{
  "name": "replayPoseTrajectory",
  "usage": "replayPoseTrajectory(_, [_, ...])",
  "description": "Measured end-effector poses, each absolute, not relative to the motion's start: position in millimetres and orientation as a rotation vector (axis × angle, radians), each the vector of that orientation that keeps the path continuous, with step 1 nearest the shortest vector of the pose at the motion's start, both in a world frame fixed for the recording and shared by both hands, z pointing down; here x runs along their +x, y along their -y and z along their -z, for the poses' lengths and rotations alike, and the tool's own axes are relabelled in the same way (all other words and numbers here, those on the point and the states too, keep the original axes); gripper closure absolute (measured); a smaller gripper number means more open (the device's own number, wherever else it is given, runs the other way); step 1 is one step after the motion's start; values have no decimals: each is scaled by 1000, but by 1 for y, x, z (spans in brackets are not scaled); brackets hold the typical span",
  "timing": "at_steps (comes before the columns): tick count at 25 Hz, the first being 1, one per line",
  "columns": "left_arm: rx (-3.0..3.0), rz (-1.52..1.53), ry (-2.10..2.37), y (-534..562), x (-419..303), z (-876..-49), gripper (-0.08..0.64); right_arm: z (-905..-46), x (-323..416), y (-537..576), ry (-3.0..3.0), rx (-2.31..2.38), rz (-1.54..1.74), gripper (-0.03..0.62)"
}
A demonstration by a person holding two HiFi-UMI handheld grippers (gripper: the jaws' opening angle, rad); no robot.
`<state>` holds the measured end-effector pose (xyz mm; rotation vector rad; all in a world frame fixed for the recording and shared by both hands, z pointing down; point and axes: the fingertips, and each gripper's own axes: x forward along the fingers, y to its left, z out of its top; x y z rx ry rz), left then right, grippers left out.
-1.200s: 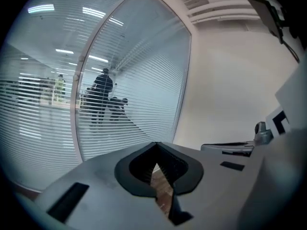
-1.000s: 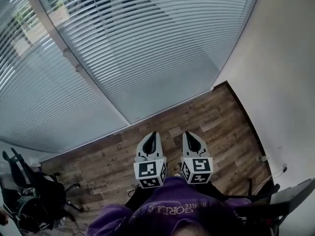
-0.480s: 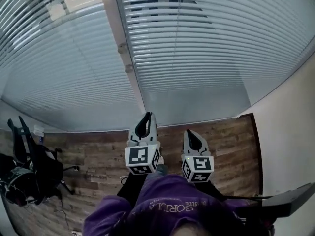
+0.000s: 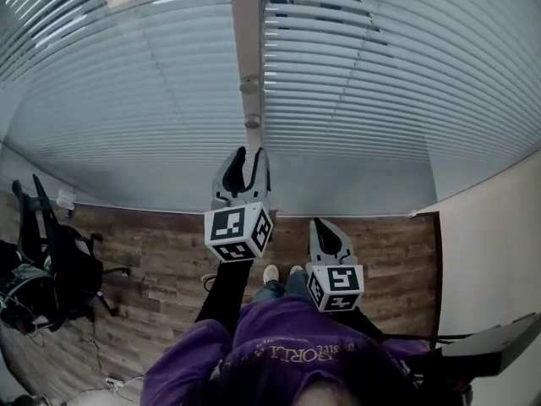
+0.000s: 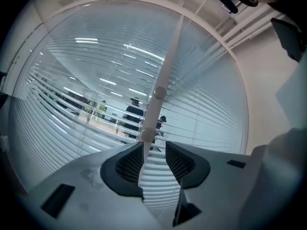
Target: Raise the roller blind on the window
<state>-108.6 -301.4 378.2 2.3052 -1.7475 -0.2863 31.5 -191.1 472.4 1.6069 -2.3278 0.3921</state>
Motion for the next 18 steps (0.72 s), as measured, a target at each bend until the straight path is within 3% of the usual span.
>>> replayPoseTrajectory(9, [2168,254,1942,333,-125,-386,431,-466,39,214,2397,1574,-329,595])
replayPoseTrajectory(18, [2110,290,1814,336,-108,-387,431,-462,59,226,2393,1575,-311,597])
